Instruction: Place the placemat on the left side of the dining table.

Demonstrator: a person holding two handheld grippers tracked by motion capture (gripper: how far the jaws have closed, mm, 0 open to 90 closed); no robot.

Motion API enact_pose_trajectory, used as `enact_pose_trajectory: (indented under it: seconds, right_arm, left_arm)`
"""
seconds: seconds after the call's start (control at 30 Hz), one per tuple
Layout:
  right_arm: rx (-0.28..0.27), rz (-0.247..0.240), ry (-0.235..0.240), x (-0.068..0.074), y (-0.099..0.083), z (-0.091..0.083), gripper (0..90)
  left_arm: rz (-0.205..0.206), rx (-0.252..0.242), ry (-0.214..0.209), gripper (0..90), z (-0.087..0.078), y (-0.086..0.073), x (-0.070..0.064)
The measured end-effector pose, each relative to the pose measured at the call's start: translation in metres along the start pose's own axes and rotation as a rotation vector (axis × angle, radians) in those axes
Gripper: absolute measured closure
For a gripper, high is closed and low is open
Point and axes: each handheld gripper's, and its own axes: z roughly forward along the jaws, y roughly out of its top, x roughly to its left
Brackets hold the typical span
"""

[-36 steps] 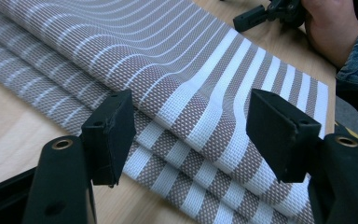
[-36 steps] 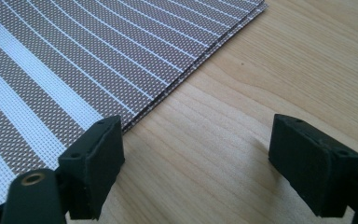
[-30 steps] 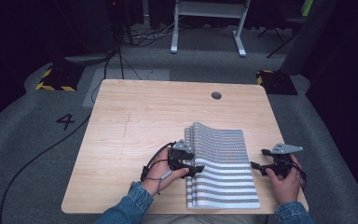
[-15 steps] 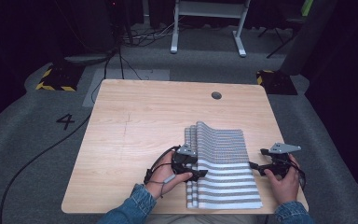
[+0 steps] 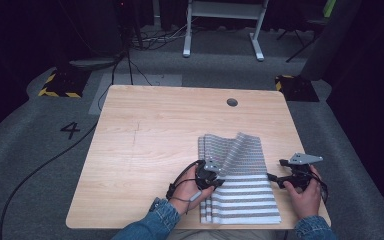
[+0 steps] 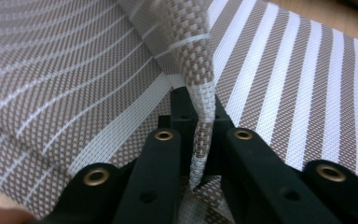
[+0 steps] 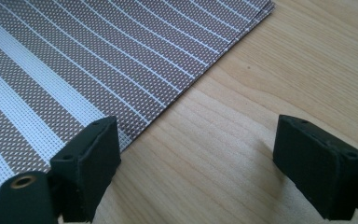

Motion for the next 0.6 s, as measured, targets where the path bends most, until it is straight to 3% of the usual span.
enact_pose_trajectory:
  seconds: [0.13,0.3,0.47,0.6]
  right_arm:
    - [0.0,0.0,0.0,0.0,0.0,0.0,15.0]
    - [0.0,0.001,0.0,0.0,0.0,0.0,14.9]
    - [0.0,0.0,0.001,0.0,0.0,0.0,15.0]
    - [-0.001,-0.002,0.0,0.0,0.0,0.0,14.9]
  left_arm:
    - [0.024,-0.045,-0.011,88.5,-0.01,0.004,-0.004]
    - [0.089,-0.092,0.003,88.6,-0.03,0.014,-0.011]
    - [0.145,-0.072,0.056,88.6,-0.054,0.017,-0.019]
    - [0.158,-0.077,0.081,88.6,-0.074,0.019,-0.021]
